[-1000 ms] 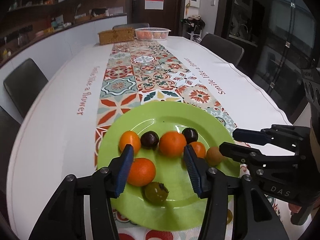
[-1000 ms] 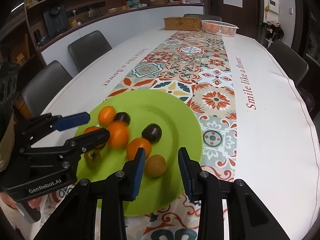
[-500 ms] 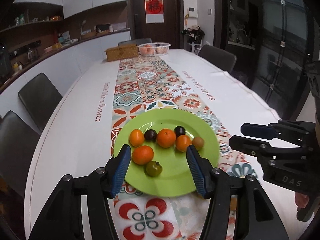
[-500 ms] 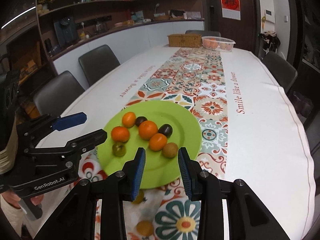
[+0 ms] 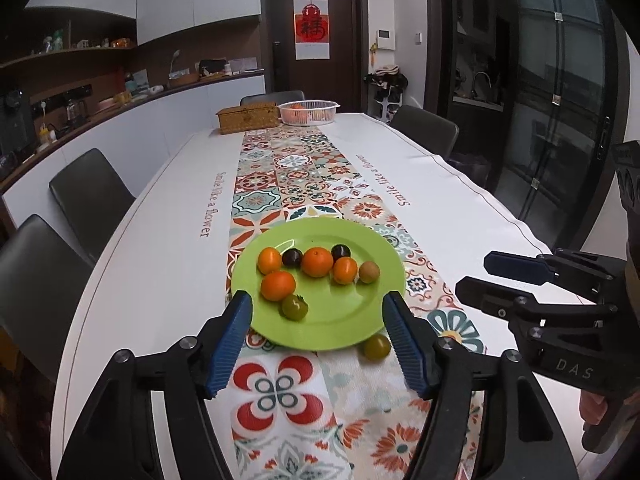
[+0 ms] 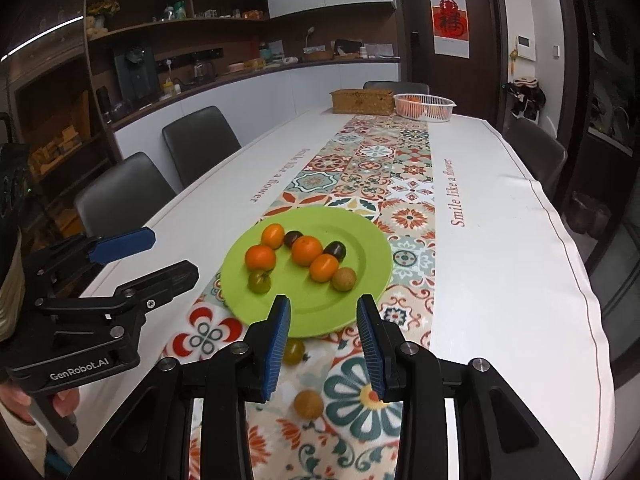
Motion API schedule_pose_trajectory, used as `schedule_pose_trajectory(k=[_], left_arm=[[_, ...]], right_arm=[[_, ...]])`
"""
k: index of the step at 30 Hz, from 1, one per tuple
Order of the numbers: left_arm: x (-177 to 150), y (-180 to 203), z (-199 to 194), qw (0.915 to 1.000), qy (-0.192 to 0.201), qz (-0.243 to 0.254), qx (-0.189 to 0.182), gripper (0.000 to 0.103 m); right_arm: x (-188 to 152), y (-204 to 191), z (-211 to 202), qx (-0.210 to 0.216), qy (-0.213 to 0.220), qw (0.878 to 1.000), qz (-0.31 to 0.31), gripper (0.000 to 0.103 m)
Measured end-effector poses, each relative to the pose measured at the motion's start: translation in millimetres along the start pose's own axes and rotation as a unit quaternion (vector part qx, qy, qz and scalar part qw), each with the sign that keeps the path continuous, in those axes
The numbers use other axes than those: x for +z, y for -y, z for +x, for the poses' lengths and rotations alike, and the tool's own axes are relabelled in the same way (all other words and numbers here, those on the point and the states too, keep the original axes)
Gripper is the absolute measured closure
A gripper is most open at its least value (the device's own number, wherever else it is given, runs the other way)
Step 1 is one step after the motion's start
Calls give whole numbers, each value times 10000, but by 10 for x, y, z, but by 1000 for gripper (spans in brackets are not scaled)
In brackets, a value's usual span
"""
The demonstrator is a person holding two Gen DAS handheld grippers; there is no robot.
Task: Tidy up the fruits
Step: 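Pull both open tools back from the plate, then grasp the green-yellow fruit with the left tool while the right tool grasps the other brown kiwi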
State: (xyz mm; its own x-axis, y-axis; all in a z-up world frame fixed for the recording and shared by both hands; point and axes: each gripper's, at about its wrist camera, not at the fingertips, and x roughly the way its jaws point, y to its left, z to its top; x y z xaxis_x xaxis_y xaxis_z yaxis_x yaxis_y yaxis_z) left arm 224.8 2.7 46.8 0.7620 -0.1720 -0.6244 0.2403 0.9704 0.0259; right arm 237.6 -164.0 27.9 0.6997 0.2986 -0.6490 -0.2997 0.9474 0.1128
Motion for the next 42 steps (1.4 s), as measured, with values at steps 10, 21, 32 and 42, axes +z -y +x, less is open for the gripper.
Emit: schedule_pose_trajectory(k=[10, 21, 32, 42], left_arm=[[-303, 26, -45, 9997, -188, 71, 133, 28], [-611, -15, 132, 9982, -588, 11, 91, 28], [-748, -15, 367, 9961, -885, 14, 46, 28], [-761, -15, 515, 9952, -965, -81, -103, 28]], right_arm=[[-319, -76, -44, -171, -201, 9996, 35, 59], [-635, -96, 229, -158, -754, 9970, 80, 59], [-725, -129, 549, -97, -1174, 9930, 84, 59], [-739, -151, 722, -106, -1327, 9911, 9, 67]])
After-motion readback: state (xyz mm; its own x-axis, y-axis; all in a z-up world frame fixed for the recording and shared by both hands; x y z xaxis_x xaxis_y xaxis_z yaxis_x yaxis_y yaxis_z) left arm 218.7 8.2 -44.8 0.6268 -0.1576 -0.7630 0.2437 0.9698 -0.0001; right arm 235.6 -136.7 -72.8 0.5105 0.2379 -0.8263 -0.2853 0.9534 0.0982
